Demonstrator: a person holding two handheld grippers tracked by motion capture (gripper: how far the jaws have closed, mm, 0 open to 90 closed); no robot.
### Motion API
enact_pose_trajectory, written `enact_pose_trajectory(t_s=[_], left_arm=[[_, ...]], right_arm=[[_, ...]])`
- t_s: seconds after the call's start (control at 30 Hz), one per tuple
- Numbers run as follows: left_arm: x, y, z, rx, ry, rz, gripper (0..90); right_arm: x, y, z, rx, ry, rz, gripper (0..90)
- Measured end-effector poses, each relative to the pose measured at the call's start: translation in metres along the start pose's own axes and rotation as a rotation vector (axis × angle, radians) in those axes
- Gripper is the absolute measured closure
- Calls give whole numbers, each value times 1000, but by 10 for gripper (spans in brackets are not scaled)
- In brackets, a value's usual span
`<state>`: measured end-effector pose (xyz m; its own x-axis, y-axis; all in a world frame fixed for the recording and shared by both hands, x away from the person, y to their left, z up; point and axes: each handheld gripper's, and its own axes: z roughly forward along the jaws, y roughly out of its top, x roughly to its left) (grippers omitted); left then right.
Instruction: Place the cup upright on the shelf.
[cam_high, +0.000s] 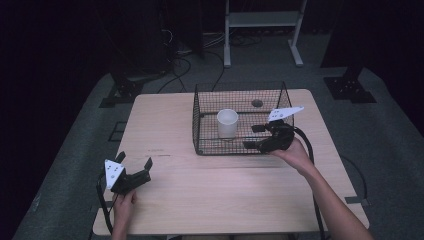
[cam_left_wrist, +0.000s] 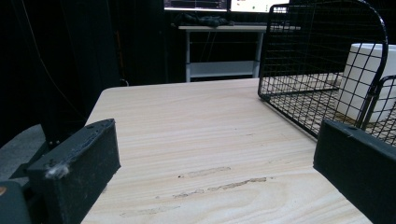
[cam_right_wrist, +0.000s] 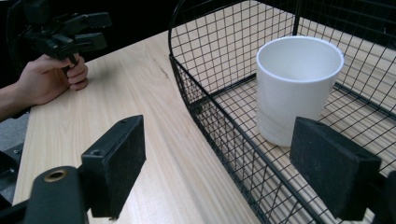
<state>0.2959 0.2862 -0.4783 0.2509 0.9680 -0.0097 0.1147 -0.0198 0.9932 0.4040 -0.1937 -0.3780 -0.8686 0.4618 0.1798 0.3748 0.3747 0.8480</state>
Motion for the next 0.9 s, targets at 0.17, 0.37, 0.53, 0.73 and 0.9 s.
enact_pose_trajectory(t_s=[0.17,0.37,0.53,0.73,0.9], left_arm=[[0,0,0,1,0,0,0],[0,0,0,1,-1,0,0],[0,0,0,1,0,-1,0],[0,0,0,2,1,3,0],[0,0,0,2,1,2,0]], right_arm=[[2,-10,-1,4,2,6,175],[5,-21,-4,10,9,11,175],[9,-27,-9,-4,11,11,175],[14,-36,-14,-10,14,9,175],[20,-42,-19,-21,11,-2,175]])
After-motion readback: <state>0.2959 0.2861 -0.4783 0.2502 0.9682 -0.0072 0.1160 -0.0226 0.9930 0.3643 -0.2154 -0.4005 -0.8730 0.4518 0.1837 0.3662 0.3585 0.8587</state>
